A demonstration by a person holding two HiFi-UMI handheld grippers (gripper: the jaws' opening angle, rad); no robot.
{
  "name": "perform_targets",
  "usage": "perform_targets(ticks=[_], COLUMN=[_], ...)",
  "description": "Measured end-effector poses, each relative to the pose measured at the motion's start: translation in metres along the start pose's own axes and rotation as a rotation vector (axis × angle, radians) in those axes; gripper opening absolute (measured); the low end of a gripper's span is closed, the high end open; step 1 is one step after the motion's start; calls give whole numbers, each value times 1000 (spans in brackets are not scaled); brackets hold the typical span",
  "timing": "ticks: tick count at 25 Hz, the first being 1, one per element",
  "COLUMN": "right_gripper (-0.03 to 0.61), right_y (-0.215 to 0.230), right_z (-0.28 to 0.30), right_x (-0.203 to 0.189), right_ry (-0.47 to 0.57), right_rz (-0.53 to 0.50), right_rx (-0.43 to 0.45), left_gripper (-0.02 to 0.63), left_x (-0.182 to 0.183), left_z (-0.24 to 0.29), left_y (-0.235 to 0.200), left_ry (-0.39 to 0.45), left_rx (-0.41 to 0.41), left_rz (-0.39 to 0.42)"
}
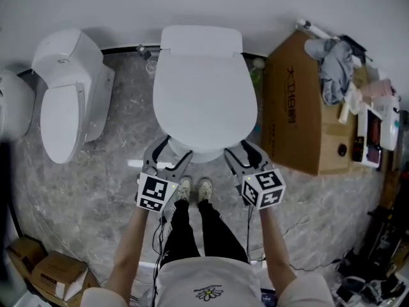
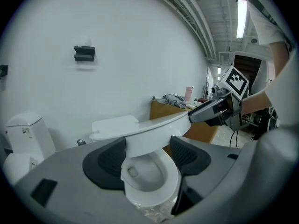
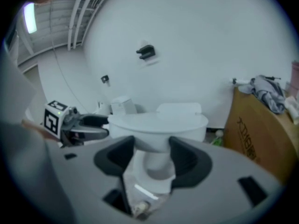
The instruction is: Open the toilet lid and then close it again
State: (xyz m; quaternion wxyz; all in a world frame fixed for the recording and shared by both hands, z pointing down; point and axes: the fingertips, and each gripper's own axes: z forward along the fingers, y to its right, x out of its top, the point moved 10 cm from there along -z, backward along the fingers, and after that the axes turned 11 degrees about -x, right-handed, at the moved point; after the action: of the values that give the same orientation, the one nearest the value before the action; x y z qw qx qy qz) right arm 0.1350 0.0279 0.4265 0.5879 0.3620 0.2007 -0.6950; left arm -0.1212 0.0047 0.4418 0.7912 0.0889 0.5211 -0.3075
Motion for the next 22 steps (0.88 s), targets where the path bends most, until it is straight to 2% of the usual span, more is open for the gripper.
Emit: perform_targets(ticks=[11,22], right_gripper=[265,265], right_y=[10,15], right_z=[-5,-2], right_x=[53,96], right_ry=[121,142], right_rz=[55,101], right_rx=[19,27], left_gripper=[318,321], left_x=[50,88], left_z=[-1,0], left_y=[-22,-42], left_ry=[127,163], left_rx=[-5,-18], left_rz=[-1,-38])
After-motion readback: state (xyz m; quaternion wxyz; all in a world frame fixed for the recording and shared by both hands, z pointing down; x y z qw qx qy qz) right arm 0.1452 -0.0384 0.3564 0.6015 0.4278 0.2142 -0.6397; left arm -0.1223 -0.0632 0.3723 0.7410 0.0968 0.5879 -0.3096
